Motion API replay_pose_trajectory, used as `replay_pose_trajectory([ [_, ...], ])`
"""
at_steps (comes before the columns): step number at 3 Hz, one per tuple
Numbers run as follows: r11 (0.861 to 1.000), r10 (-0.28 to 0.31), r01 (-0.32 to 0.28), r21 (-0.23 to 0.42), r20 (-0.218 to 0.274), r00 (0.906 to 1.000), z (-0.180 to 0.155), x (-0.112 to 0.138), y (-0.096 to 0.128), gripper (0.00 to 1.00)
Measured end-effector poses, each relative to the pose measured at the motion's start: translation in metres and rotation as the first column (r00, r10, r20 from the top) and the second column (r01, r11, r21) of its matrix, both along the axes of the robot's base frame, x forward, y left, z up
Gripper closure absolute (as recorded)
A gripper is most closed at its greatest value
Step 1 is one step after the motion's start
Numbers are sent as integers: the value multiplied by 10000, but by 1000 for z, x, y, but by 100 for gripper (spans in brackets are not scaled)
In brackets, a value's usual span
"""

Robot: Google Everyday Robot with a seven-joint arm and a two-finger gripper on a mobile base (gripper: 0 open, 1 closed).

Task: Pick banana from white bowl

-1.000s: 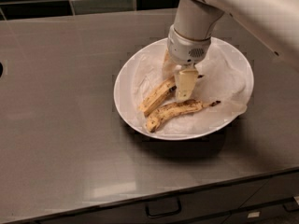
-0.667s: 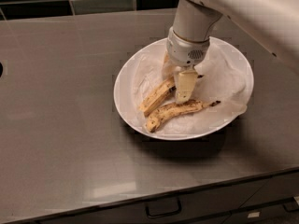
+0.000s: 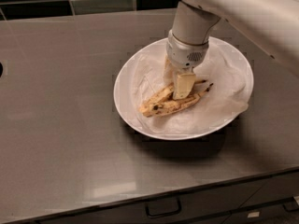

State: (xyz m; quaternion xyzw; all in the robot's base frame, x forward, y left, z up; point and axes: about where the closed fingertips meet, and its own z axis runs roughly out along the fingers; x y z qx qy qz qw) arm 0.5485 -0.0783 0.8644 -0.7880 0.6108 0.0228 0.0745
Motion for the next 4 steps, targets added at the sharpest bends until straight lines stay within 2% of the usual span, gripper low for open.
replay_pose_trajectory([
  [1, 10000, 0, 0, -6, 12, 10000, 2, 0, 0, 53],
  [2, 10000, -35, 36, -63, 159, 9999, -1, 1, 0, 64],
  [4, 10000, -35, 36, -62, 160, 9999, -1, 1, 0, 100],
])
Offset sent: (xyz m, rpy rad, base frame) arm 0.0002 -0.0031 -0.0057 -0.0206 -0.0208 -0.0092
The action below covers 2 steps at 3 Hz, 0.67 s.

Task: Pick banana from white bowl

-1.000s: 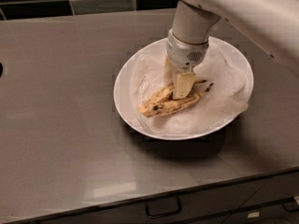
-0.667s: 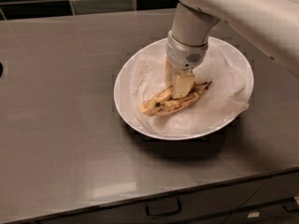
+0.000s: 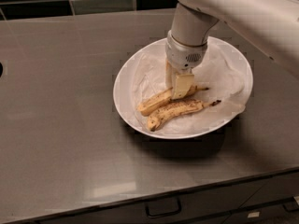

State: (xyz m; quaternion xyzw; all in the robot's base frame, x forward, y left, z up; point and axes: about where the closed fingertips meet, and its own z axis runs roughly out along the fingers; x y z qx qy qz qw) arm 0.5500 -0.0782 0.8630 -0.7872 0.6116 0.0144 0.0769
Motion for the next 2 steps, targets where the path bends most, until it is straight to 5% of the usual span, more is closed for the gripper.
replay_pose_trajectory([
  [1, 10000, 0, 0, 1, 1, 10000, 0, 0, 0, 100],
  [2, 9984, -232, 197, 535, 649, 9976, 22, -11, -7, 100],
])
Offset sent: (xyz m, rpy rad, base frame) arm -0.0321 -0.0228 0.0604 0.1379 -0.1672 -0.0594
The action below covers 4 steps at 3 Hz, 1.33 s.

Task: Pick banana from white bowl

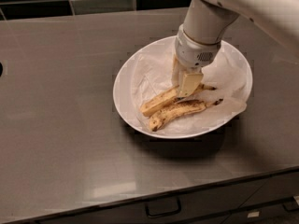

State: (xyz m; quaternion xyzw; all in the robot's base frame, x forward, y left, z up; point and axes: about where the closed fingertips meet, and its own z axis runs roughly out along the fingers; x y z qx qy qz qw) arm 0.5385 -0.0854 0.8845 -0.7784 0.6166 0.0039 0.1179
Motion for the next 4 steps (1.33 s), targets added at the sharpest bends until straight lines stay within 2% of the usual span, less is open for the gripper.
replay_pose_trajectory([
  [1, 9985, -361, 319, 442, 987, 9945, 35, -20, -10, 100],
  [2, 9963, -550, 410, 757, 1931, 9796, 71, -38, -15, 100],
  [4, 9935, -489, 109, 1132, 3390, 9395, 127, -58, -12, 100],
])
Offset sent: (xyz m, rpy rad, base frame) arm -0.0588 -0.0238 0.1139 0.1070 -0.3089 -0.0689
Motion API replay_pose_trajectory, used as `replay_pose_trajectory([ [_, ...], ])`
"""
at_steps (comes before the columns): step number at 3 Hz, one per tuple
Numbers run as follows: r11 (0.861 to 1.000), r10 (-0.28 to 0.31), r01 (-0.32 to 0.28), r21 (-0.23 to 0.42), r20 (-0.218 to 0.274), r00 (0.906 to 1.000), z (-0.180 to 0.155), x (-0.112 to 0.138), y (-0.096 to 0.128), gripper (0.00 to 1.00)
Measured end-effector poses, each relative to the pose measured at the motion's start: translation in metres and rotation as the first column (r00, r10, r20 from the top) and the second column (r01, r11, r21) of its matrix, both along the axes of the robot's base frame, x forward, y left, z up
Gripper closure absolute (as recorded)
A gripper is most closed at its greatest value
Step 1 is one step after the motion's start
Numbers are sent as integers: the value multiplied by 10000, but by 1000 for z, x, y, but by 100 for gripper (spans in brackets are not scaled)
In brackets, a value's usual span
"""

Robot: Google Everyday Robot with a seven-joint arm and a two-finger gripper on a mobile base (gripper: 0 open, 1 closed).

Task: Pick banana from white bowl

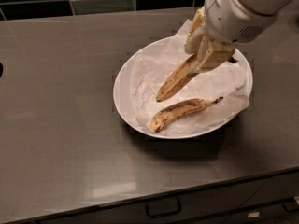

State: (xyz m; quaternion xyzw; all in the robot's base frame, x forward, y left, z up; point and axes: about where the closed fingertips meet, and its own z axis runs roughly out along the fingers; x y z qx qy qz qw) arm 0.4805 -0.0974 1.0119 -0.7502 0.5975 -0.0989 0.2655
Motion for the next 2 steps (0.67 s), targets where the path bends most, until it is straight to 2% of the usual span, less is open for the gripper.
replay_pose_trajectory([
  [1, 9997, 166, -176, 141, 676, 9976, 24, -8, 7, 100],
  [2, 9997, 178, -189, 148, 729, 9972, 26, -9, 8, 100],
])
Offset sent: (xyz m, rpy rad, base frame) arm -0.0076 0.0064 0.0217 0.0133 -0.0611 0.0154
